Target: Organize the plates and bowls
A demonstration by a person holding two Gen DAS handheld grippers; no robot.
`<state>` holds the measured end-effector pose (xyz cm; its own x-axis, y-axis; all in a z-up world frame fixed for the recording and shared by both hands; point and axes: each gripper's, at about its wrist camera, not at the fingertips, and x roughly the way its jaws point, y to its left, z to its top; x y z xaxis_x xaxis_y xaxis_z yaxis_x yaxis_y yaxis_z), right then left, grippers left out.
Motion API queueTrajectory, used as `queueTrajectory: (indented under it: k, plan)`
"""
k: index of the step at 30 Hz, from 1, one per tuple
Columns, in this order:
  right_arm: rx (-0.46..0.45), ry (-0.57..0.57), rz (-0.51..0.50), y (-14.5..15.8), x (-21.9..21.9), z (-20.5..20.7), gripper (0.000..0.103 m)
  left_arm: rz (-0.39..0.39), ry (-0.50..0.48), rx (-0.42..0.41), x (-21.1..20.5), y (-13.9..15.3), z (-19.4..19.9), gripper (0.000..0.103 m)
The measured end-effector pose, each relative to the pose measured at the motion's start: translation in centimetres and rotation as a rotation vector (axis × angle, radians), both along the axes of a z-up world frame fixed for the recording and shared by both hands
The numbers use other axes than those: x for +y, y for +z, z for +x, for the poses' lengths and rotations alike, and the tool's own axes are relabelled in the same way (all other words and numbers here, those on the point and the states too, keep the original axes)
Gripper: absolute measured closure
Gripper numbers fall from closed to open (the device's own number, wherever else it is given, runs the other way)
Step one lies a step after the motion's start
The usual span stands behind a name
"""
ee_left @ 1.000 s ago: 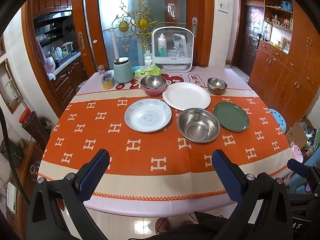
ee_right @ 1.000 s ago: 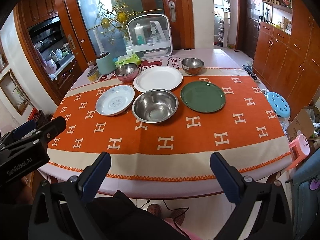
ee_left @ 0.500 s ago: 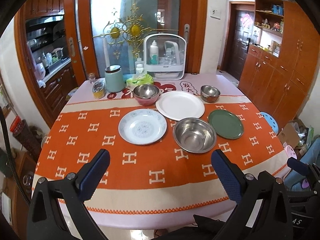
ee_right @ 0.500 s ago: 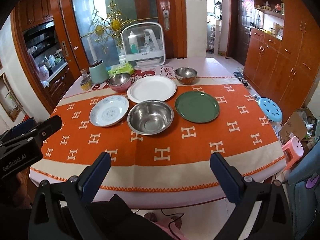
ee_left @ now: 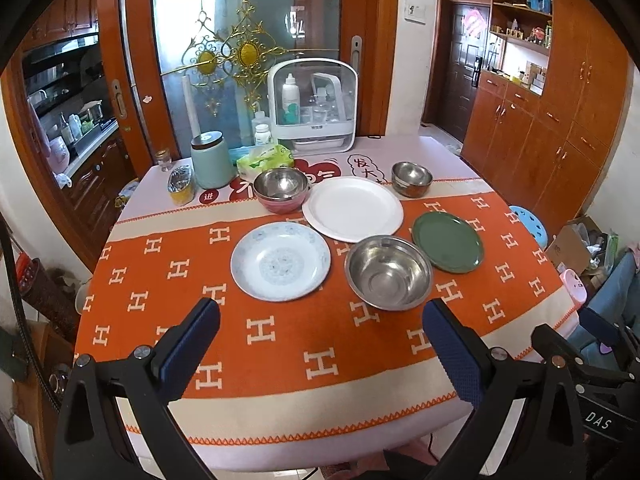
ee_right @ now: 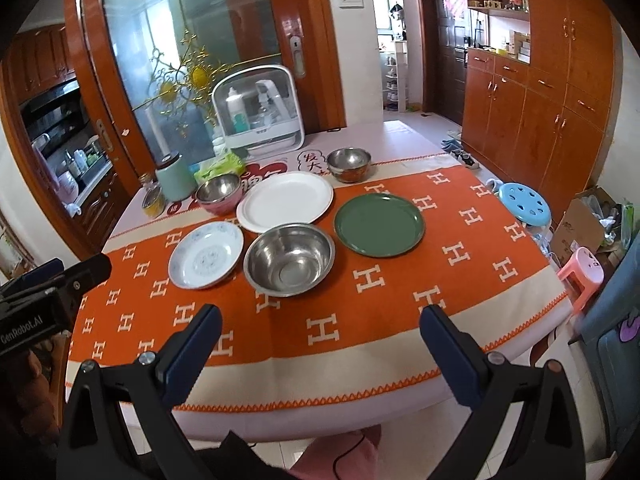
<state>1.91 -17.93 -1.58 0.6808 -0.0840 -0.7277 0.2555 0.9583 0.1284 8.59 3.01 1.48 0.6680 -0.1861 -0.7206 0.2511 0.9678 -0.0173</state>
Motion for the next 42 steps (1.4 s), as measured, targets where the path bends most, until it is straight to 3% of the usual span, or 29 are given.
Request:
queueTrajectory:
  k: [9, 23, 34, 42]
  plan:
    - [-0.043, -0.003, 0.018, 0.8, -2.9, 4.0, 0.003, 0.017, -0.001, 0.062, -1.4, 0.6, 5.8, 0.002]
    - [-0.1, 0.072, 0.011, 0.4, -8.4, 13.9, 0.003, 0.11, 0.032, 0.057, -5.9, 0.3, 15.7, 0.002]
    - [-0.144, 0.159, 0.053, -1.9, -12.4, 21.7, 0.003, 0.088, 0.101, 0.114, -7.8, -2.0, 23.4, 0.002]
    - [-0.151, 0.231, 0.08, -4.9, -13.4, 26.6, 0.003, 0.022, 0.136, 0.168, -7.2, -5.9, 28.1, 0.002]
